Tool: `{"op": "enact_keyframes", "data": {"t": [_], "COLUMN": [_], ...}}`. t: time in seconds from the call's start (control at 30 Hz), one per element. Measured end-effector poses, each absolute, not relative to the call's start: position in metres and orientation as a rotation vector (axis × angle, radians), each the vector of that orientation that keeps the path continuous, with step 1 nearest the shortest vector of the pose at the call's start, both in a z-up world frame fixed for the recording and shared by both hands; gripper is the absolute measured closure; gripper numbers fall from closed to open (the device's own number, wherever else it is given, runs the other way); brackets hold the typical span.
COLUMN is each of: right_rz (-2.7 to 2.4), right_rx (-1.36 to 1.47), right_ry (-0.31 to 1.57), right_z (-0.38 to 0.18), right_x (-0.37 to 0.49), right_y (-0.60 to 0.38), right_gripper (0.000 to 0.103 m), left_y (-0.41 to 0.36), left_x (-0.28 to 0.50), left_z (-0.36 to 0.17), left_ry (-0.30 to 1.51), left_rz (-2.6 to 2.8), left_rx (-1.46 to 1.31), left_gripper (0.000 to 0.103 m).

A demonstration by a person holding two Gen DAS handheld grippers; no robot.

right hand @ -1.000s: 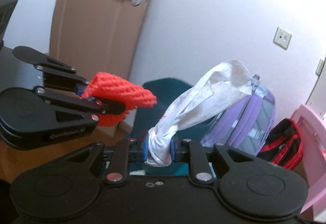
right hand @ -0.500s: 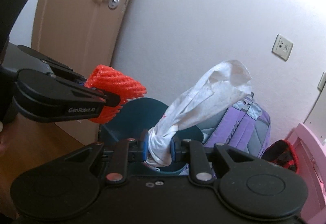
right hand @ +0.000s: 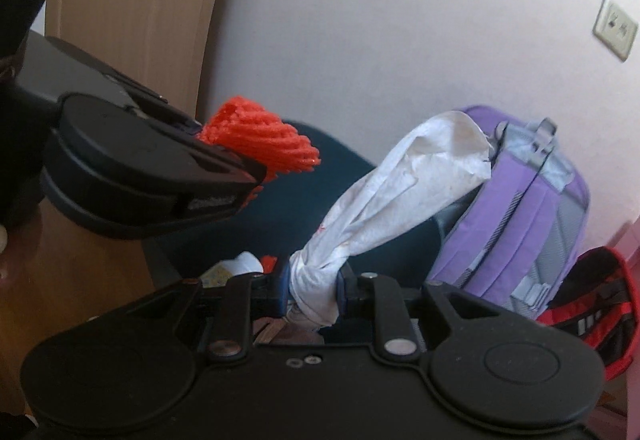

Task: Collect trash
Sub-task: 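Carry the orange mesh with the left tool while the right tool carries the tissue to the wastebasket, then open both tools to drop the orange mesh and tissue into the wastebasket, then lower both tools from the wastebasket toward the red packet and plastic bag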

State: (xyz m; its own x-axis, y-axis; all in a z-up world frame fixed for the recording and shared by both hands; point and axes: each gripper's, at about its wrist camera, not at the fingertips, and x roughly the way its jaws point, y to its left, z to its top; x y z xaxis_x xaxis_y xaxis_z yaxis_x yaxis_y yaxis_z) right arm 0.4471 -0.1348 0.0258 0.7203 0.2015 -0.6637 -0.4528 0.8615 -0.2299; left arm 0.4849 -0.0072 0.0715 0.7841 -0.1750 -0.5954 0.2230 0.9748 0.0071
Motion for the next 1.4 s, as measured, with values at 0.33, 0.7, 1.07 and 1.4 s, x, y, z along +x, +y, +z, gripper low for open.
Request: {"op": "enact_keyframes", "data": {"t": [0.33,0.7,1.07,1.4], "right_rz": [0.427,0.398,0.376,0.379], "right_rx": [-0.331,-0.284,-0.272,-0.252], "right_ry": [0.758,0.757,0.717,0.651], "right_z": [0.007,0.016,0.043,0.086], "right_x": [0.469,0.471,0.437,0.38], "right_y": [-0.138,-0.146,-0.155,-0.163], "right_gripper": [0.077,0.057,0.041,0.029], "left_y": [-0.018,-0.02,-0.008,0.001], "left_x": [0.508,0.507,0.47,0.407], "left_z": [0.036,0.036,0.065,0.104], "left_ry": [0.763,0.793,0.709,0.638], "left_rz": [-0.216,-0.223,-0.215,-0.218], "left_rx": [0.108,0.089,0.052,0.052], "left_gripper": [0.091,0.084,0.031,0.027]}}
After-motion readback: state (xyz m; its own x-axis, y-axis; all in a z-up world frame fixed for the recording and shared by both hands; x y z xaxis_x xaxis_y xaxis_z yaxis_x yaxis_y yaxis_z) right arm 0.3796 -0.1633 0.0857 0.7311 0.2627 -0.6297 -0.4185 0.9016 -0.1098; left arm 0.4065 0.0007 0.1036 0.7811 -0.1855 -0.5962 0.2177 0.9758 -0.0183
